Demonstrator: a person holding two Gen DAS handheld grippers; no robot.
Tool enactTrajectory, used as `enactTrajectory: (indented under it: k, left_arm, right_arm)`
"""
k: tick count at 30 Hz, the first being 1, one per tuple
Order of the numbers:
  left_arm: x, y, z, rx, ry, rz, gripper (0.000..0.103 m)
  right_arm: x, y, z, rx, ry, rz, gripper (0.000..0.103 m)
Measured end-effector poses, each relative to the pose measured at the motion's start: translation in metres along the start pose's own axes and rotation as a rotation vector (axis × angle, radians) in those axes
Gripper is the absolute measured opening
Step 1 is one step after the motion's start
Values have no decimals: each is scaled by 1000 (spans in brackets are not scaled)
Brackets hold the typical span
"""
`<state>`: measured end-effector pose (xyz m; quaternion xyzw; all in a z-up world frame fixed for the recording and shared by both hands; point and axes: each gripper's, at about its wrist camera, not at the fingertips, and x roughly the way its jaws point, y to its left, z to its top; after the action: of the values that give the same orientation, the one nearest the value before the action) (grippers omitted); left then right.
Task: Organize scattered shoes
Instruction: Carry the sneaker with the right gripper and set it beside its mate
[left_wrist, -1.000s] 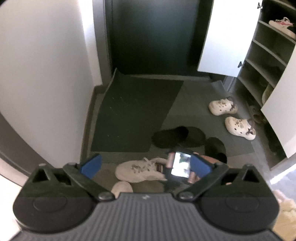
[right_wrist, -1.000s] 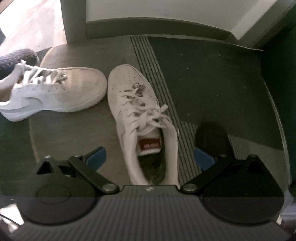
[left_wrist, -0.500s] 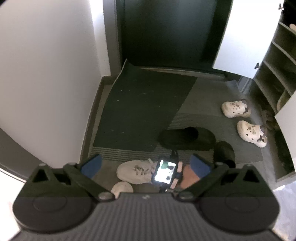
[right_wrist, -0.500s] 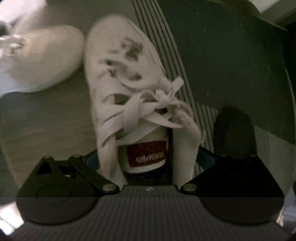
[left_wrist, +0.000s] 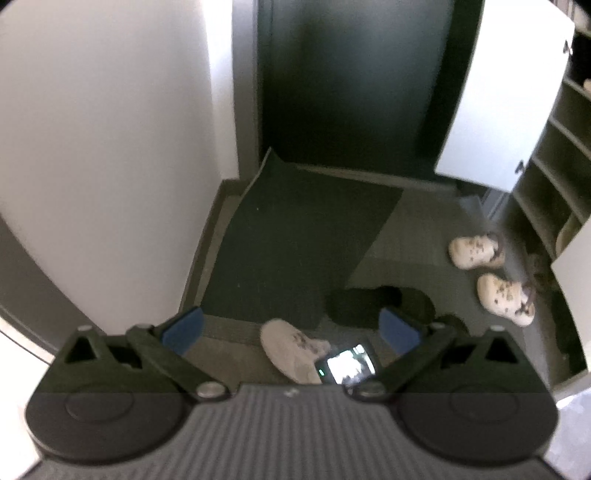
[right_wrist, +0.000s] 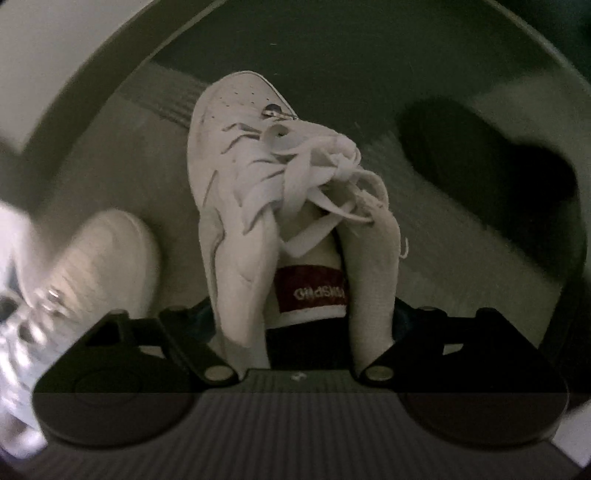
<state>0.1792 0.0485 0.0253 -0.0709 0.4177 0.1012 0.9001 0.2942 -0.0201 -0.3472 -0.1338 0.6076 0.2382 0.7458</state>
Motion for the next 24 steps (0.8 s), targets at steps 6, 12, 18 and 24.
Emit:
enactTrajectory:
  k: [6,12,18,24]
  left_arm:
    - [-24,14,-1,-41,-11,-66,103]
    - [-42,8,-8,-5,-35,-122,103]
    - [-49,-6,-16,36,-36,-153,103]
    - [-51,-16,-25,76,-30,-162,103]
  right_arm:
    - [-20,-1,-66,294,23,-2,88]
    - [-33,33,-122,364,26,-44,86]
    - [-41,62,-161,396,39,-34,87]
    - [-43,76,-178,377,25,89,93]
